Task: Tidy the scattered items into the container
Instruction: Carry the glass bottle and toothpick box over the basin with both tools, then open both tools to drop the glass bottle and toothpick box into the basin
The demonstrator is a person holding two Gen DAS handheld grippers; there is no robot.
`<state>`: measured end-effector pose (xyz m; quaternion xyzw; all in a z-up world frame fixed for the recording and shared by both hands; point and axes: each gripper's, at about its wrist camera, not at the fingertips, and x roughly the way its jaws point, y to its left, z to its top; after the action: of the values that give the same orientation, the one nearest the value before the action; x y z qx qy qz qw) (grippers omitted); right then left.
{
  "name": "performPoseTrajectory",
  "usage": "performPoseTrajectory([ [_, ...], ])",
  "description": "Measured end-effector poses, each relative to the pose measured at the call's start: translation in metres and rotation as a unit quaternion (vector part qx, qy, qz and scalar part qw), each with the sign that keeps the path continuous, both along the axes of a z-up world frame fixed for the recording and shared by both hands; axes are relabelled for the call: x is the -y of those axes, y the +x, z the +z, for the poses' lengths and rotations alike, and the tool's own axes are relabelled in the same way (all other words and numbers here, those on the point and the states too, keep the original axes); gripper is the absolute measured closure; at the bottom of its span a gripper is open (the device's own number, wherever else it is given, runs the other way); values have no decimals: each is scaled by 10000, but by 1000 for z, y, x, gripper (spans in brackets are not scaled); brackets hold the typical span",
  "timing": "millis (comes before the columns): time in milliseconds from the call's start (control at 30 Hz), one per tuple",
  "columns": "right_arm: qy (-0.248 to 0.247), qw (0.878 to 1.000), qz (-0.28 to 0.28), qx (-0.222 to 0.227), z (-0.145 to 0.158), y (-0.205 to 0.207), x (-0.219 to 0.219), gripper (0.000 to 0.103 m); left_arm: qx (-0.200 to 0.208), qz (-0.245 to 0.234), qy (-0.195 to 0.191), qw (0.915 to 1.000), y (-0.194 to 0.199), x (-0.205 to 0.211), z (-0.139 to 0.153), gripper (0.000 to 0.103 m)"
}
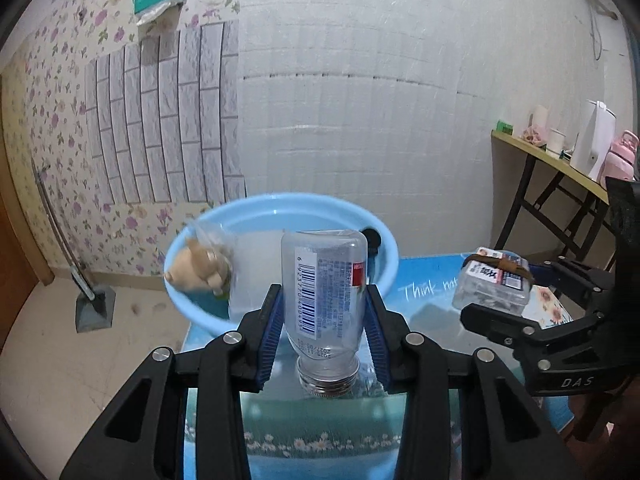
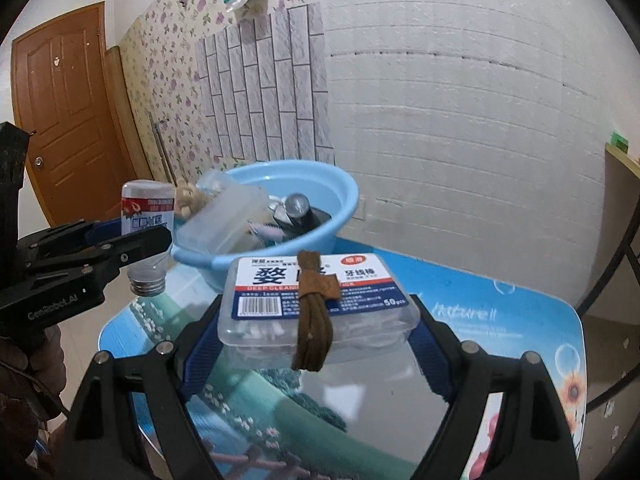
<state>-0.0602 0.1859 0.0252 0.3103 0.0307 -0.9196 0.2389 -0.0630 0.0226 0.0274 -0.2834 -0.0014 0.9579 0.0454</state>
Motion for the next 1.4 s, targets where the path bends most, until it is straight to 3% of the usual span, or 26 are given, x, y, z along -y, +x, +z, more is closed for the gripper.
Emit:
performPoseTrajectory([
  [700, 44, 9995, 309, -12, 3, -44, 39, 19, 20, 25, 7, 10000, -63, 19, -5, 65],
  [867, 89, 9992, 388, -19, 2, -58, 49, 19, 197, 68, 105, 9997, -83, 27, -13, 65],
  [967, 107, 9990, 425, 6, 1, -66, 54, 19, 242, 65, 265, 9993, -87, 33, -15, 61],
  [1033, 125, 9990, 436, -10, -2, -72, 57, 20, 232, 59, 226, 9995, -89, 35, -15, 52],
  [1167, 86, 9989, 462, 73, -7, -82, 63, 23, 202, 88, 72, 9997, -90, 40, -16, 48],
  [1400, 102, 9983, 533, 205, -18, -93, 75, 23, 259, 255, 319, 9988, -84, 56, -22, 46],
])
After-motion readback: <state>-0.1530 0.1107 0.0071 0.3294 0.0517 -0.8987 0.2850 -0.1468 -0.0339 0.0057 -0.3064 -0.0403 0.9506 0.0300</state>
